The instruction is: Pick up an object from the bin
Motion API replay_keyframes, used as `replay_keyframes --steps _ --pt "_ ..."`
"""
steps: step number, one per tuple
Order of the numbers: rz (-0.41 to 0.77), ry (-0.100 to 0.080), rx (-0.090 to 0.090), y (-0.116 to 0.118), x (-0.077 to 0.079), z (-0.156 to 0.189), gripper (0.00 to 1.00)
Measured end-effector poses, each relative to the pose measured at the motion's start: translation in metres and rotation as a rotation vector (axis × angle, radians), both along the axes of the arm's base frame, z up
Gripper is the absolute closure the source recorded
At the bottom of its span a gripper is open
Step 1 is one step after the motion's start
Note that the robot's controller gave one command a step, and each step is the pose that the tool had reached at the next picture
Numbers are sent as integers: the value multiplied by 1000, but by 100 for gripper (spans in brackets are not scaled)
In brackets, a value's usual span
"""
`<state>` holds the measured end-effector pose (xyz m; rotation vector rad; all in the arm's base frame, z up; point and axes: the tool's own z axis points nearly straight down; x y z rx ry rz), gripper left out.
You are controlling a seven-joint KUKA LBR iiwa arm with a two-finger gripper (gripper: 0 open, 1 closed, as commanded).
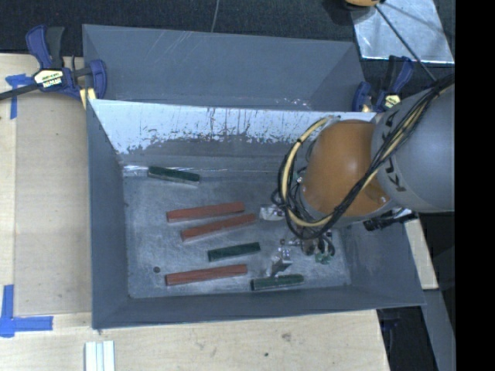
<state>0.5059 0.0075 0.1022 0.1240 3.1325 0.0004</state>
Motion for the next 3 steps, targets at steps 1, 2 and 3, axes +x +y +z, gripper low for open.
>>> replay_keyframes --steps 1,2,3 --pt "-141 -29 0 17 49 -23 100" --pt "-141 -29 0 17 49 -23 100" --pt "-124 9 -1 16 40 12 100"
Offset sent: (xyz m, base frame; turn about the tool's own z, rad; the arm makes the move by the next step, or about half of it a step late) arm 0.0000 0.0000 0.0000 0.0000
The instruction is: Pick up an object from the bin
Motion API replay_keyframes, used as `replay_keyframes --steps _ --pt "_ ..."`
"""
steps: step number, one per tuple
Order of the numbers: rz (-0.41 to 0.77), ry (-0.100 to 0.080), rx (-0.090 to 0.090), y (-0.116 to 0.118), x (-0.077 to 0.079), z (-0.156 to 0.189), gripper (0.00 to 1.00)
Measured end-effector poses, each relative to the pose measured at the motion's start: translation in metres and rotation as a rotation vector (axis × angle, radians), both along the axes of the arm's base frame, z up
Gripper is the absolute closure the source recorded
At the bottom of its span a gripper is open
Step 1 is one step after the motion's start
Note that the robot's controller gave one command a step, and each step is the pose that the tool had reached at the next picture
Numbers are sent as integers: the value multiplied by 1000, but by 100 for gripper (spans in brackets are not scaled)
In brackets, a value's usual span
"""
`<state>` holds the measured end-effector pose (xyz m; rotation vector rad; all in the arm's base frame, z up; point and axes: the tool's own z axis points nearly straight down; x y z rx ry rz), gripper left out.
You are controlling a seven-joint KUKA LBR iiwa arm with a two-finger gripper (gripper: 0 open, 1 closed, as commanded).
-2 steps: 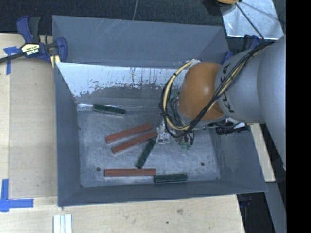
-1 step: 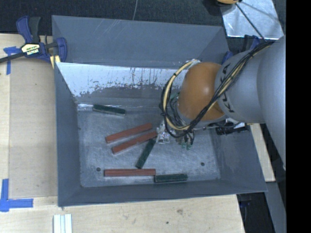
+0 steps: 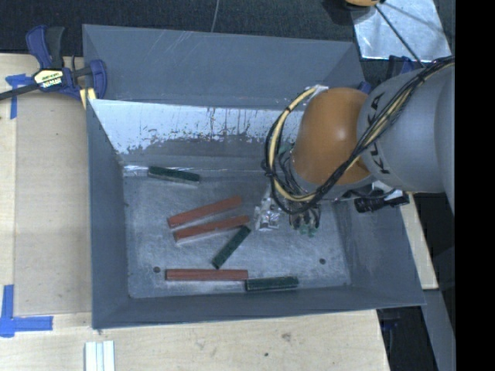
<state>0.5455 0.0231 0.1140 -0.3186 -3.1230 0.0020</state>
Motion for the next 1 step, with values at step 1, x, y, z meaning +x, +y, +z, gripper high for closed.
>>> replay_keyframes --steps 1 --pt "130 -7 1 -36 10 41 100"
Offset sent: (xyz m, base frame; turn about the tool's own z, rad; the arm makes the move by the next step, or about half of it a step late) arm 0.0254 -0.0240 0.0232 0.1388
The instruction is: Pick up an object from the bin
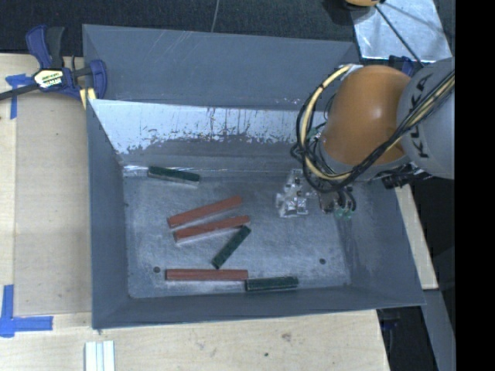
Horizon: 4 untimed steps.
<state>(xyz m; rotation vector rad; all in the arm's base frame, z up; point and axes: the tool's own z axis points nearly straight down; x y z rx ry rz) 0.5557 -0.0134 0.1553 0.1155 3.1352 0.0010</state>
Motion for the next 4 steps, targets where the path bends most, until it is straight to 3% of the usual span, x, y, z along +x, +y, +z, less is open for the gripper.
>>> replay_keyframes --steps 1,2,3,4 --pt "-144 3 0 -7 10 -5 0" --pt "-241 4 0 6 14 -14 0" --pt "-149 2 -1 21 26 -42 0" --pt "-249 -16 -2 53 33 -77 100"
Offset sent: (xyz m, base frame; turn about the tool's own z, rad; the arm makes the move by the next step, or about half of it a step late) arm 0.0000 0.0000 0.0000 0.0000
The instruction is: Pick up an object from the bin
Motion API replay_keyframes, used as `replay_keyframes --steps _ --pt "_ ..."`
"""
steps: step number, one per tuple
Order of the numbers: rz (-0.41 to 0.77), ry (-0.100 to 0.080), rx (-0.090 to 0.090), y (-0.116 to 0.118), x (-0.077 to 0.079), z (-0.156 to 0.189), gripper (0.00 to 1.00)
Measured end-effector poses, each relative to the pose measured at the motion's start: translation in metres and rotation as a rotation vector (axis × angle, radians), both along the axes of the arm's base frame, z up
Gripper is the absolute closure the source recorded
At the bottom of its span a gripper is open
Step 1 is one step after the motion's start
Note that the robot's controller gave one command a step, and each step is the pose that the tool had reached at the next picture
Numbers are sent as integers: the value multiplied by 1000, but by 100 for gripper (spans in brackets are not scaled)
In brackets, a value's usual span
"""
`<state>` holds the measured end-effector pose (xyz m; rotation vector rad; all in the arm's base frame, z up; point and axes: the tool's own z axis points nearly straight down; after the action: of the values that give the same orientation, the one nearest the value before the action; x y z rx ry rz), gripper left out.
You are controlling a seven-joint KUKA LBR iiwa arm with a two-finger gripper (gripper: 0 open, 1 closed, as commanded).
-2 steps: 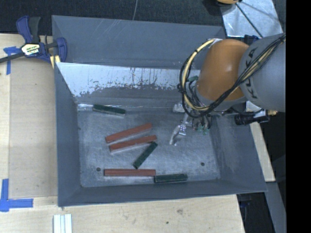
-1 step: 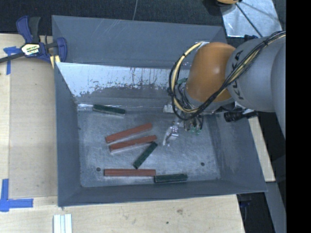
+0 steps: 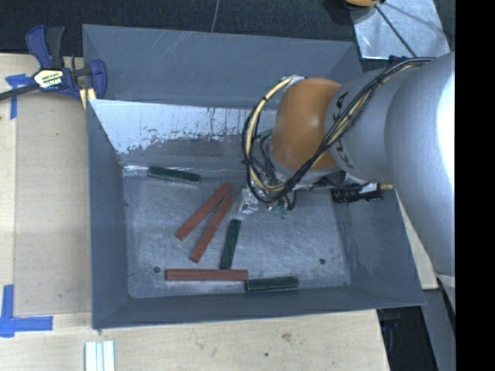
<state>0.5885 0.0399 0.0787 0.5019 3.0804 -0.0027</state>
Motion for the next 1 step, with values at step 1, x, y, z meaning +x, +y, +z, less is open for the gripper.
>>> replay_keyframes --steps 1 --pt "2 -8 4 2 1 -1 0"
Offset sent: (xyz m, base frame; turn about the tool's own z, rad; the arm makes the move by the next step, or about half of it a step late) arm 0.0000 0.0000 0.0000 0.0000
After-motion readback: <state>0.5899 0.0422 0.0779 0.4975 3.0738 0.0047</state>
